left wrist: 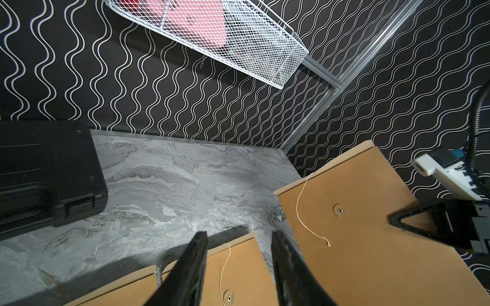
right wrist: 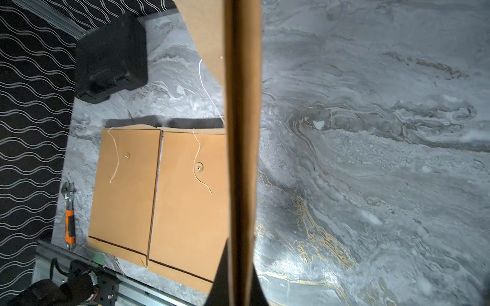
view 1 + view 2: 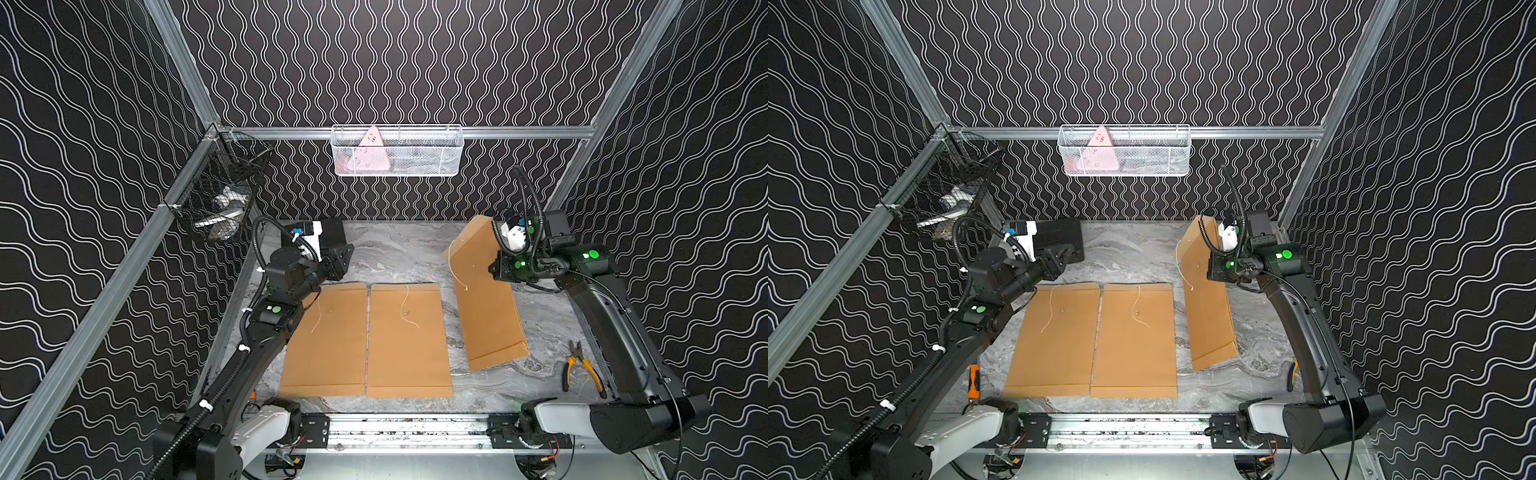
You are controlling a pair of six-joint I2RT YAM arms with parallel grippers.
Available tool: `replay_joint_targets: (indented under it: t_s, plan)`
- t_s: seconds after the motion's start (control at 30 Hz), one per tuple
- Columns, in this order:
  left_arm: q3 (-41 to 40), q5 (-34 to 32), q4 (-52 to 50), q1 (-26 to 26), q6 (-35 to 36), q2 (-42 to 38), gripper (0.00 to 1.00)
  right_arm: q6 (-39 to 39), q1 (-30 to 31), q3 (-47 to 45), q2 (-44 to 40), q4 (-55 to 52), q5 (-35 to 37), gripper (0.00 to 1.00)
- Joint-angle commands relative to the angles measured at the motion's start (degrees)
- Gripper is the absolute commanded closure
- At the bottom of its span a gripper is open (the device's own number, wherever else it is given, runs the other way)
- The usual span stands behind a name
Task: Open the file bag
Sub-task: Place the file bag at the center of the board.
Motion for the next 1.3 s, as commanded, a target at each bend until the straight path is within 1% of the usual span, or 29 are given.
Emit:
replay_joint_targets:
  t_s: [0.0,0.23,0.4,0.63,0.87,1.1,1.27]
  plan:
    - [-0.1,0.1,0.4,0.1,1.5,-0.7,0.56,-0.5,-0.4,-1.1,0.4,-3.4,0.7,1.0]
    - [-0.1,0.3,0.4,0.1,1.8,-1.1,0.57,1.0,-2.2,-7.5,0.1,-0.9,-1.2,1.0]
    - [-0.4,0.6,0.8,0.1,1.7,-1.2,0.57,0.7,-3.3,-11.3,-0.5,1.0,-2.6,1.0]
    - [-0.1,0.7,0.8,0.1,1.9,-0.9,0.57,0.1,-6.5,-16.1,-0.9,4.1,-5.0,1.0]
    - [0.0,1.1,1.1,0.2,1.8,-0.2,0.57,-0.9,-8.7,-18.5,-0.6,6.0,-7.2,1.0]
    - [-0.1,1.0,1.0,0.1,2.0,0.0,0.57,-2.3,-9.2,-19.7,0.6,6.4,-9.4,1.0]
    - [-0.1,1.2,1.4,0.1,1.8,0.2,0.57,-2.4,-9.4,-20.2,0.7,6.5,-9.0,1.0]
